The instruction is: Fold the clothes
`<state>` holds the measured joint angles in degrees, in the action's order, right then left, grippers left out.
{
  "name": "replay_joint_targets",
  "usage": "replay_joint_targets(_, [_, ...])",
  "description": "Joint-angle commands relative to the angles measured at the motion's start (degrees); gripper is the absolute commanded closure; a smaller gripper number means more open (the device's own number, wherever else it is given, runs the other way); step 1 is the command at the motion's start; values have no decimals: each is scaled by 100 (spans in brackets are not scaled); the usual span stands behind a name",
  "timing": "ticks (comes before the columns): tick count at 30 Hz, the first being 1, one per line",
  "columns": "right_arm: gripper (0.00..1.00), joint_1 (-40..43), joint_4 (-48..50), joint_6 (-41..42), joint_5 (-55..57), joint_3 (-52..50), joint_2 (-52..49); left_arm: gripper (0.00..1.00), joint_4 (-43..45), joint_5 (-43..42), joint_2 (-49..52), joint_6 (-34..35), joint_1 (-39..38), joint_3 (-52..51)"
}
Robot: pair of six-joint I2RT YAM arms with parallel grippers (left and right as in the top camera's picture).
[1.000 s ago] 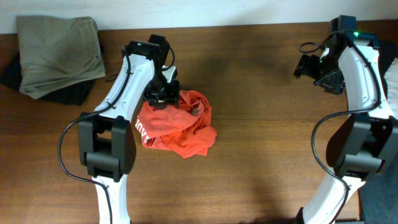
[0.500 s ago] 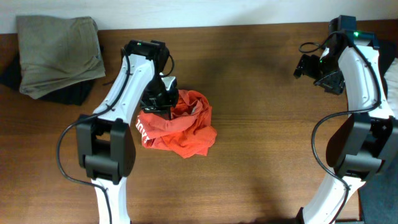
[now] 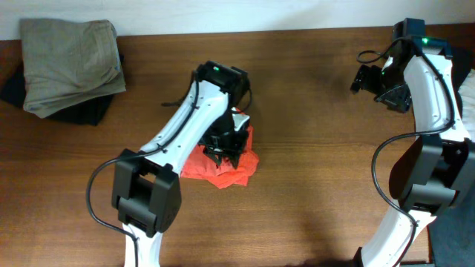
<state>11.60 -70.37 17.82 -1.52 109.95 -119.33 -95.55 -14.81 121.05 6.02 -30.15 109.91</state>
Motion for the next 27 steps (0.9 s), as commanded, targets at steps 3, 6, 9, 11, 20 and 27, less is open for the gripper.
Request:
replay_joint_targets(3, [1,11,-4,46,31,85,-4,63,267,153,-140,-22,-105,-28])
replay_joint_targets(6, [1,11,-4,46,31,85,-4,63,625,157,-140,146,157,87])
replay_joint_targets(9, [1,11,-4,46,31,85,-4,52,1069,160,-138,142,564,114])
replay_joint_targets(11, [1,11,-4,46,31,85,-4,51,1405,170,-61,142,743,66])
replay_joint_targets(20, [1,11,-4,46,31,85,-4,49,1801,-35,776,98,597,59])
replay_joint_targets(27, [2,11,-4,46,31,85,-4,68,1860,-350,946,7,505,59])
